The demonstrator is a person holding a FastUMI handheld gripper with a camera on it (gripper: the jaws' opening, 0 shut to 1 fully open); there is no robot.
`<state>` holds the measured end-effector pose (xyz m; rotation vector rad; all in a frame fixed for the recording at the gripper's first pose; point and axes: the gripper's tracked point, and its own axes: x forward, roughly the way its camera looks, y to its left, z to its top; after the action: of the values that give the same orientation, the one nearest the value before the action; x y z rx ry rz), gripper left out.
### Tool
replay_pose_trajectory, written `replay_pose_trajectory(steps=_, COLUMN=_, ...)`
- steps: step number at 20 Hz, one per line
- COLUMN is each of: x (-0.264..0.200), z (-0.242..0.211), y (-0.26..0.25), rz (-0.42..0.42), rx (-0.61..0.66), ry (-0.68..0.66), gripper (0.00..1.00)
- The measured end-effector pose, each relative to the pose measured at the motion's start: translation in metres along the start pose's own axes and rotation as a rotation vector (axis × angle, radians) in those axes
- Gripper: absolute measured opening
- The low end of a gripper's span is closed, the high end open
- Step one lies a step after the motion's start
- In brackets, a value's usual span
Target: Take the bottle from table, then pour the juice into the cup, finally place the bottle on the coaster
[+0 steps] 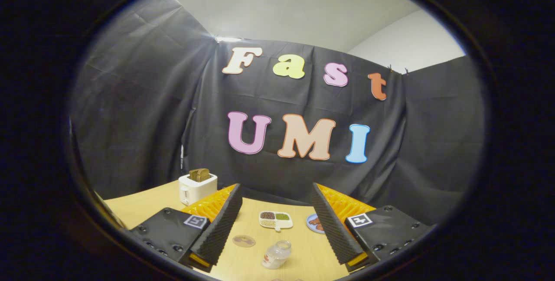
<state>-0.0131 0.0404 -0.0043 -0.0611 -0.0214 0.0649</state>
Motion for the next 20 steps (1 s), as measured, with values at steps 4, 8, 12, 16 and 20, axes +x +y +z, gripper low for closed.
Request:
replay_pose_trajectory(steps=4, x=-0.003, z=-0.019, y=-0.001, rz=-0.007, rx=0.032, ry=-0.002, gripper=1.0)
replay_pose_trajectory(steps=8, x=-0.011, z=-0.048, y=-0.002, rz=-0.002, rx=0.092, ry=0.019, gripper=1.0)
replay_pose_trajectory(steps=12, x=-0.018, z=-0.077, y=-0.012, rz=-0.028, rx=0.171, ry=0.016, gripper=1.0)
replay_pose_trajectory(steps=16, x=-0.019, z=-0.116, y=-0.02, rz=-0.03, rx=0.173, ry=0.017, gripper=1.0)
replay_pose_trajectory(steps=20, x=-0.022, z=-0.16, y=-0.026, rz=-0.047, rx=0.174, ry=0.034, gripper=1.0)
